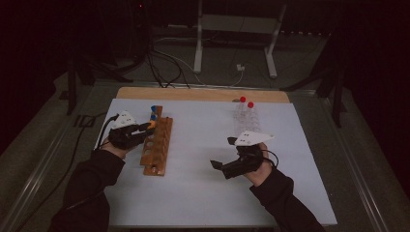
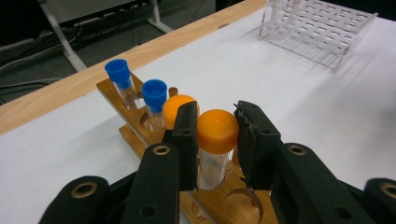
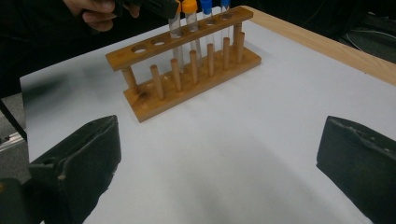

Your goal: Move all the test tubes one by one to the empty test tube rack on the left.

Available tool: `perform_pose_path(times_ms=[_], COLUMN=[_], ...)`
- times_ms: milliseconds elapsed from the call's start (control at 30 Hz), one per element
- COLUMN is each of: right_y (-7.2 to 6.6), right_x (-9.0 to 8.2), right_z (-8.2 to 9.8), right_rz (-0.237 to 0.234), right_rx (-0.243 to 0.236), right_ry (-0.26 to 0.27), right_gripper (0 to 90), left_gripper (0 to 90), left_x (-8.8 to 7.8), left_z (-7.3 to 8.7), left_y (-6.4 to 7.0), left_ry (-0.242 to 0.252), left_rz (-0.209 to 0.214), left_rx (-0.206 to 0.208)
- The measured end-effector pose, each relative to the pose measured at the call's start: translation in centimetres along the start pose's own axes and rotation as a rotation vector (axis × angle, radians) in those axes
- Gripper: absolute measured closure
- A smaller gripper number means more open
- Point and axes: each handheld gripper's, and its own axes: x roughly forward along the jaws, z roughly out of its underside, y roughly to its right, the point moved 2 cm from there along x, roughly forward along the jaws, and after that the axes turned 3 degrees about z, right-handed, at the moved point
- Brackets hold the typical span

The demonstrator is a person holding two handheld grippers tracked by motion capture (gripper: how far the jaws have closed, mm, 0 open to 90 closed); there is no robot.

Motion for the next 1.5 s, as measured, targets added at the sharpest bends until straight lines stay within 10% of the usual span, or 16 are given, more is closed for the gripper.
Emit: perform_pose_path(times_ms=[333, 700, 833, 1167, 1500], right_y=[0.1, 1.9, 3.7, 8.8, 14.2], right_x=[-0.2, -1.9, -2.8, -3.7, -1.2], right_z=[-0.2, -1.8, -2.7, -2.6, 0.5], right_rz=[0.000, 0.061, 0.100, 0.212, 0.332], right_rx=[0.001, -0.009, -0.007, 0.026, 0.117], right_ry=[0.006, 0.051, 0.064, 0.083, -0.008], right_gripper=[0.0, 0.0, 0.0, 0.1, 17.0], left_gripper=[70.3, 16.1, 2.6, 1.2, 1.2], left_x=[0.0, -1.9, -2.5, -3.8, -4.5], left_z=[0.1, -0.9, -0.9, 0.5, 1.1], left_y=[-0.1, 2.1, 3.2, 4.8, 4.9], left_ry=[-0.014, 0.018, 0.030, 0.083, 0.103], left_rz=[0.016, 0.013, 0.050, 0.075, 0.084], left_rx=[-0.012, 0.013, 0.007, 0.004, -0.014])
